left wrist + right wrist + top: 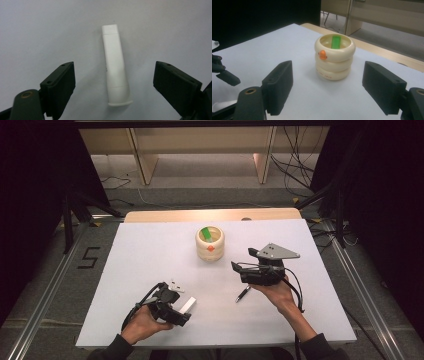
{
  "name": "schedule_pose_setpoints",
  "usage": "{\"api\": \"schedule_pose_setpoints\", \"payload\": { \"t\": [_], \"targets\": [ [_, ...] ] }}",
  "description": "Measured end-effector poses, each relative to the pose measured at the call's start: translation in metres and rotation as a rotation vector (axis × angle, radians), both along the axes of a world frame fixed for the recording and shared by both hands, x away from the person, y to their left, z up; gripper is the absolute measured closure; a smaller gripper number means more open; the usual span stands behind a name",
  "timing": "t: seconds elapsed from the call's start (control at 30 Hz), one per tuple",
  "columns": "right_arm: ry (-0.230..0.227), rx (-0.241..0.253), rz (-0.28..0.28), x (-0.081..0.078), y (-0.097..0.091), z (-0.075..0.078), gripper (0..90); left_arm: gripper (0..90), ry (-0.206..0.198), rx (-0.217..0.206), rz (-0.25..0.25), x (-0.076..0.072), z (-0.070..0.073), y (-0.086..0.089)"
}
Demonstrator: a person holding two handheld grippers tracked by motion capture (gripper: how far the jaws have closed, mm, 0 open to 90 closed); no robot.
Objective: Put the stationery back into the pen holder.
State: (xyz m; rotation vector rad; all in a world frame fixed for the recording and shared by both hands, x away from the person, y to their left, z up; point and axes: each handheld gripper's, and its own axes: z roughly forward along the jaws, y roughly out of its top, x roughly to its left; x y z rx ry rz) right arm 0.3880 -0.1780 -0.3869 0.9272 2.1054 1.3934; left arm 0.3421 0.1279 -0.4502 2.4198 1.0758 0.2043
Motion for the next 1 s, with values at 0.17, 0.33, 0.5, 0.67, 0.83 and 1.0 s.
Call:
{"api": "schedule_pose_setpoints", "payload": {
  "t": [0.17, 0.33, 0.5, 0.67, 0.83, 1.0],
  "targets": [
    [0.010, -0.001, 0.000, -0.005, -0.005, -0.006, 24.9, 18.3, 0.013, 0.016, -0.003, 0.001, -0.001, 0.000],
    [0.025, -0.006, 0.006, -0.008, -0.007, -0.012, 24.3, 19.3, 0.024, 0.026, -0.003, 0.001, -0.001, 0.001],
    [0.033, -0.014, 0.017, -0.012, -0.006, -0.015, 24.0, 21.1, 0.035, 0.039, -0.005, 0.002, -0.001, 0.000],
    [0.037, -0.026, 0.027, -0.015, -0.005, -0.017, 24.0, 23.2, 0.062, 0.066, -0.011, 0.004, 0.000, -0.003],
    [0.044, -0.025, 0.038, -0.016, -0.004, -0.019, 23.9, 27.9, 0.070, 0.088, -0.039, 0.004, 0.002, -0.008],
    [0.047, -0.024, 0.038, -0.016, -0.005, -0.019, 23.9, 33.6, 0.093, 0.118, -0.069, 0.006, 0.005, -0.011]
  ]
}}
